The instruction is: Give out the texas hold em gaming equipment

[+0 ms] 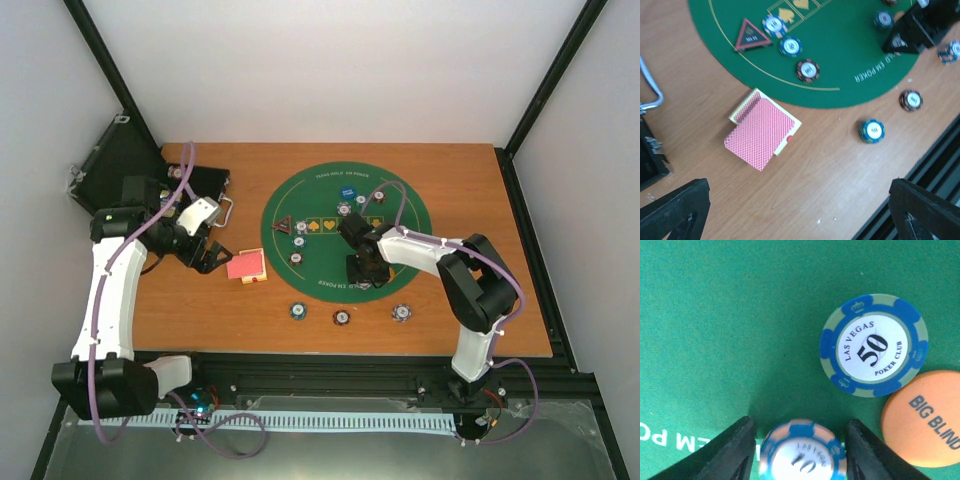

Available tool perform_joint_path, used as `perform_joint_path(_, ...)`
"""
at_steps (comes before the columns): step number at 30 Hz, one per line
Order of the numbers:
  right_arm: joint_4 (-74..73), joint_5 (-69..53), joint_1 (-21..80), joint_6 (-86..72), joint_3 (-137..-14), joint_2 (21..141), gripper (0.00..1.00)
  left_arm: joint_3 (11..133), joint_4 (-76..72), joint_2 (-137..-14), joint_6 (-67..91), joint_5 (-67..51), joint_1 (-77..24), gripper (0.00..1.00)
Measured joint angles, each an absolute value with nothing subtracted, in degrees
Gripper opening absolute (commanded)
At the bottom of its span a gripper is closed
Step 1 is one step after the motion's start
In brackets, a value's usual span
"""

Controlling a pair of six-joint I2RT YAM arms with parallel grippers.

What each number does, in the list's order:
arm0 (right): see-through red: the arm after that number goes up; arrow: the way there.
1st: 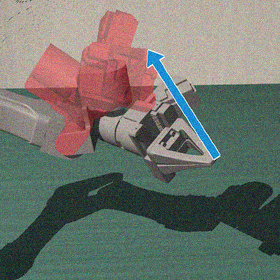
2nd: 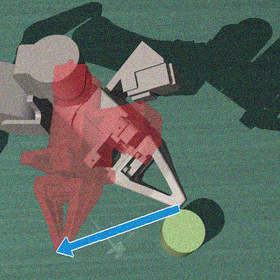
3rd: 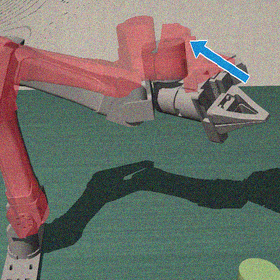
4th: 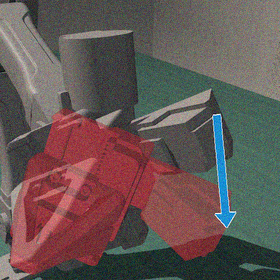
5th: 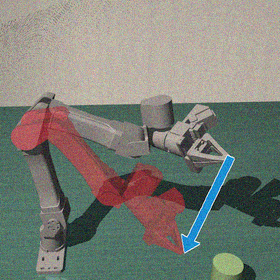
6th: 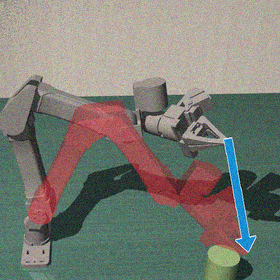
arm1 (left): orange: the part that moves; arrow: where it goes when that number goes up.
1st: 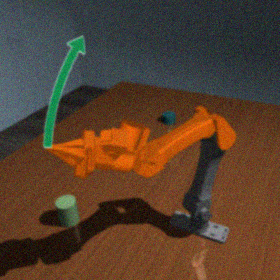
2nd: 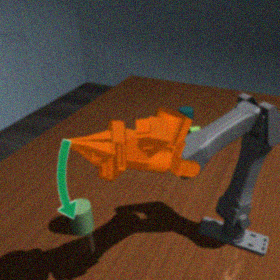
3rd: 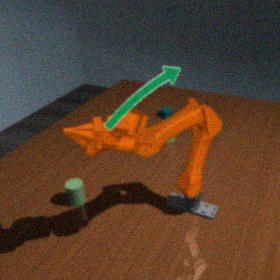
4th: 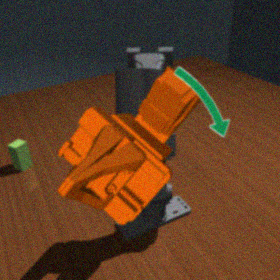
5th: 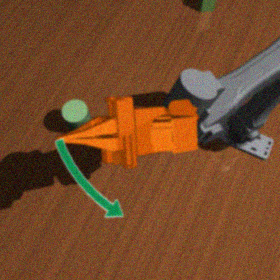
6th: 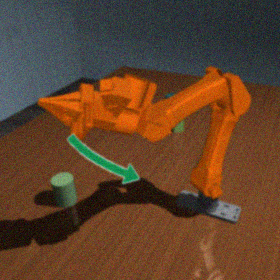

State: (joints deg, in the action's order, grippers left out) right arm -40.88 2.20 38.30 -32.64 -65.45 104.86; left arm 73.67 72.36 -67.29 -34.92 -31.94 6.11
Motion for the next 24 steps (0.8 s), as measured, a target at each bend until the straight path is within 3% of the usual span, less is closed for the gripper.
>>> perform_joint_path(4, -40.6, 2.1, 38.3, -32.3, -65.4, 104.4, 0.74, 71.2, 73.8, -69.6, -41.1, -30.3, 5.2, 1.00)
perform_joint_path(8, -41.5, 1.9, 38.3, -32.8, -65.4, 101.2, 0.78, 67.7, 72.8, -71.6, -47.1, -26.7, 2.7, 1.00)
perform_joint_path(15, -41.8, -0.1, 38.7, -33.8, -66.5, 90.4, 0.80, 60.2, 66.8, -71.4, -60.2, -23.0, -2.1, 1.00)
perform_joint_path(24, -41.7, -2.2, 39.8, -35.3, -66.0, 85.3, 0.80, 58.4, 57.4, -81.4, -70.1, -18.6, -3.7, 1.00)
